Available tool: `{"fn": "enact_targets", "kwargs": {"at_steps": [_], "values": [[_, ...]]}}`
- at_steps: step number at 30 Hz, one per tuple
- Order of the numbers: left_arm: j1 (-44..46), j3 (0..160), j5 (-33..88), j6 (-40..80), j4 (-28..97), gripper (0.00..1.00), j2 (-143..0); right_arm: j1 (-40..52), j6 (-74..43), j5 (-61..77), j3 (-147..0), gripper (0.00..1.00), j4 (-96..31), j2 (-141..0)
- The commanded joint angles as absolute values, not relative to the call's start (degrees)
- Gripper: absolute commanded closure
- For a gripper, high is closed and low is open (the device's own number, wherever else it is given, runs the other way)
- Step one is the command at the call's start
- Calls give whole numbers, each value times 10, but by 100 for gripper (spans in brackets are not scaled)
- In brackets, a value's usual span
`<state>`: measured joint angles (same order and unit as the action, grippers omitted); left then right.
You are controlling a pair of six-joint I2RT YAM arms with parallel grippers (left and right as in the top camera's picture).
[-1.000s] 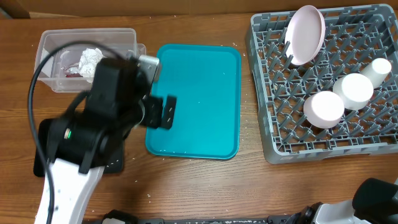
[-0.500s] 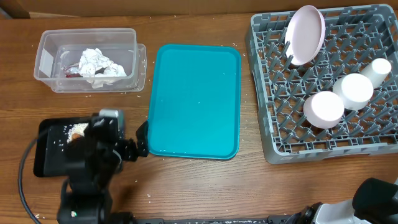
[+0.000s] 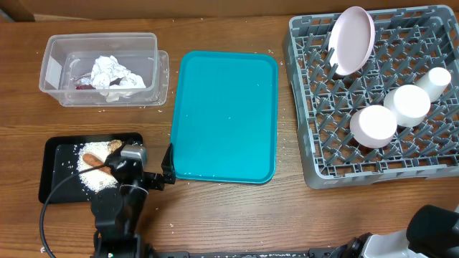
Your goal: Sort waste into correct bins and load items into the dishwasher
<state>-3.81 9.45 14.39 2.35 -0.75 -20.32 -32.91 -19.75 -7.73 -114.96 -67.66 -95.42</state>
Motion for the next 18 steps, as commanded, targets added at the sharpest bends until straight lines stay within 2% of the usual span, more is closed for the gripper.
{"fn": "enact_targets", "kwargs": {"at_steps": [1,7,18], "values": [[-42,46,140,13,-32,0,-145,-329,-202,-79,-1152,0,-674,-952],[-41,3,140,14,-18,0,-60,-329,-202,-79,-1152,0,-674,-952],[-36,3,140,15,31,0,-2,-329,-202,-79,-1152,0,-674,-952]]}}
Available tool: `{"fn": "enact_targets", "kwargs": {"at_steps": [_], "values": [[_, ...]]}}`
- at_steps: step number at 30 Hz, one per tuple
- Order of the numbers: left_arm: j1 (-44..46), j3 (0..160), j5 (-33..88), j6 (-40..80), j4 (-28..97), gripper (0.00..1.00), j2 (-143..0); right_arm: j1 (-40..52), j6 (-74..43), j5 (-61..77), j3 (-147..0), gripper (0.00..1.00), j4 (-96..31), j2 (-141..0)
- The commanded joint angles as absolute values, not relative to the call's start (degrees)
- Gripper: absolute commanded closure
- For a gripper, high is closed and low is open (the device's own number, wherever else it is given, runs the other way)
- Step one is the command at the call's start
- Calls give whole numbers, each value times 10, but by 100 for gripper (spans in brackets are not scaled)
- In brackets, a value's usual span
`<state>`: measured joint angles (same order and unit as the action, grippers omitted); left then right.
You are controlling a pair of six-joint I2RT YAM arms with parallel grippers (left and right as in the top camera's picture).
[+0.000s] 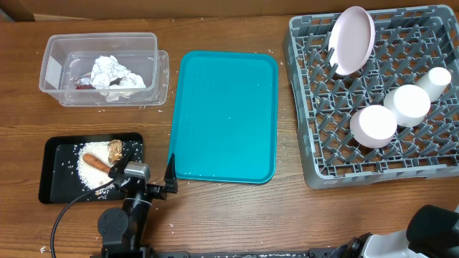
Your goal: Sort waste into correct bins and load items into the dishwasher
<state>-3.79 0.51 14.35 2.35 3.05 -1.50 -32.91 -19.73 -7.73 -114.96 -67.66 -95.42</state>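
Observation:
A black tray (54, 168) at the front left holds white rice, a sausage (95, 160) and a brown food lump (115, 149). Behind it stands a clear plastic bin (50, 68) with crumpled white paper (111, 72) inside. The grey dishwasher rack (308, 107) on the right carries a pink plate (353, 39) and three white cups (376, 125). My left gripper (171, 176) sits open and empty by the front left corner of the teal tray (226, 115), just right of the black tray. Only part of the right arm (437, 228) shows.
Rice grains lie scattered on the wooden table around the bin and the black tray. A black cable (61, 215) loops from the left arm toward the front edge. The teal tray lies flat between the bin and the rack.
My left arm has drawn back toward the front edge; its wrist was over the black tray's right end and now sits just in front of it. The sausage shows fully now.

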Motion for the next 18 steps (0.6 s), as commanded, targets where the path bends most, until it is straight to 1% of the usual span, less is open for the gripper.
{"fn": "enact_targets", "kwargs": {"at_steps": [1,18], "values": [[-34,3,139,14,31,0,-2,-329,-202,-79,-1152,0,-674,-952],[-28,3,134,13,31,0,-3,-329,-202,-79,-1152,0,-674,-952]]}}
